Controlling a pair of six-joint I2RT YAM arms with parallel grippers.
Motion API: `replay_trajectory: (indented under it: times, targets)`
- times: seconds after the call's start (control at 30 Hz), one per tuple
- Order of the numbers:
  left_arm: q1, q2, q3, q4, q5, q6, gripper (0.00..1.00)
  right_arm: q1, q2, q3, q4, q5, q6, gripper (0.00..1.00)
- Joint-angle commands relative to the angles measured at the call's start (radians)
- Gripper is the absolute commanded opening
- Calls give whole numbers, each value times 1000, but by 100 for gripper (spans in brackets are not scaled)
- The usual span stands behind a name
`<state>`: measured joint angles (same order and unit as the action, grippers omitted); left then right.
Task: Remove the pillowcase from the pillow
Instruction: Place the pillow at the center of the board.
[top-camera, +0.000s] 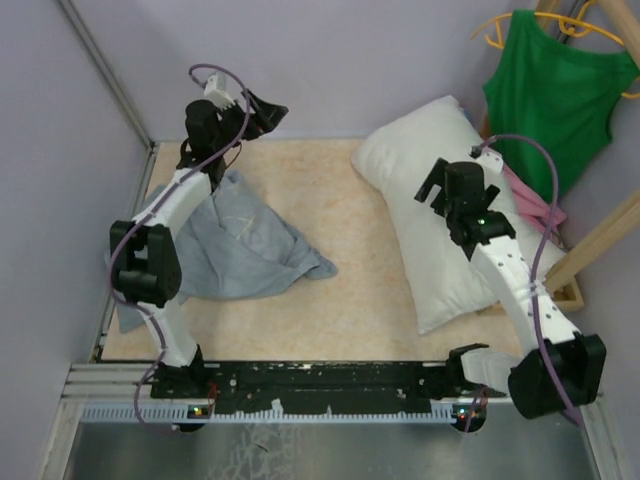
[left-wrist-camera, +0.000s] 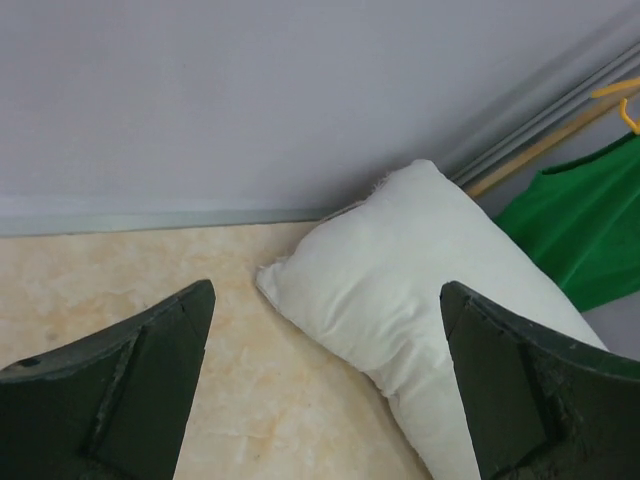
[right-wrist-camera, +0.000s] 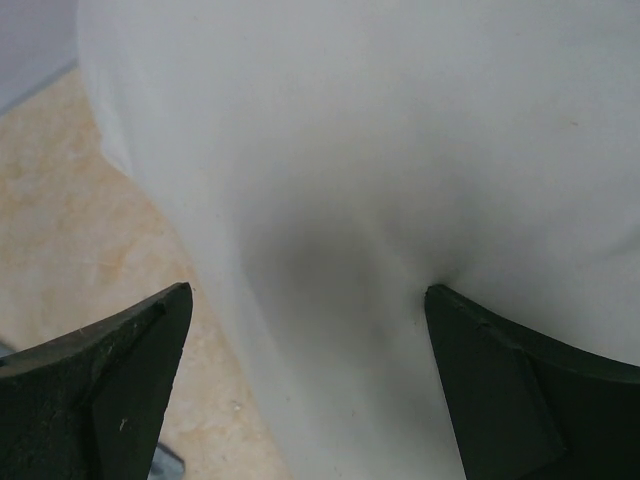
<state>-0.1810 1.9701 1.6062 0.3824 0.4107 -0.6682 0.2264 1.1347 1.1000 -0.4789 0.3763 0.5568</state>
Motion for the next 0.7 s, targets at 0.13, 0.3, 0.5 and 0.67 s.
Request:
replay_trajectory:
  times: [0.13, 0.3, 0.5, 0.67]
  targets:
    - [83, -259, -290, -276, -199, 274, 100, 6, 93, -108, 185, 4, -42, 99]
    - [244, -279, -352, -263, -2, 170, 100, 36, 42, 48, 280, -3, -194, 99]
    - [181, -386, -286, -193, 235, 394, 100, 177, 68, 102, 323, -24, -198, 99]
    - [164, -386, -65, -598, 496, 700, 100, 264, 88, -7, 422, -156, -116, 99]
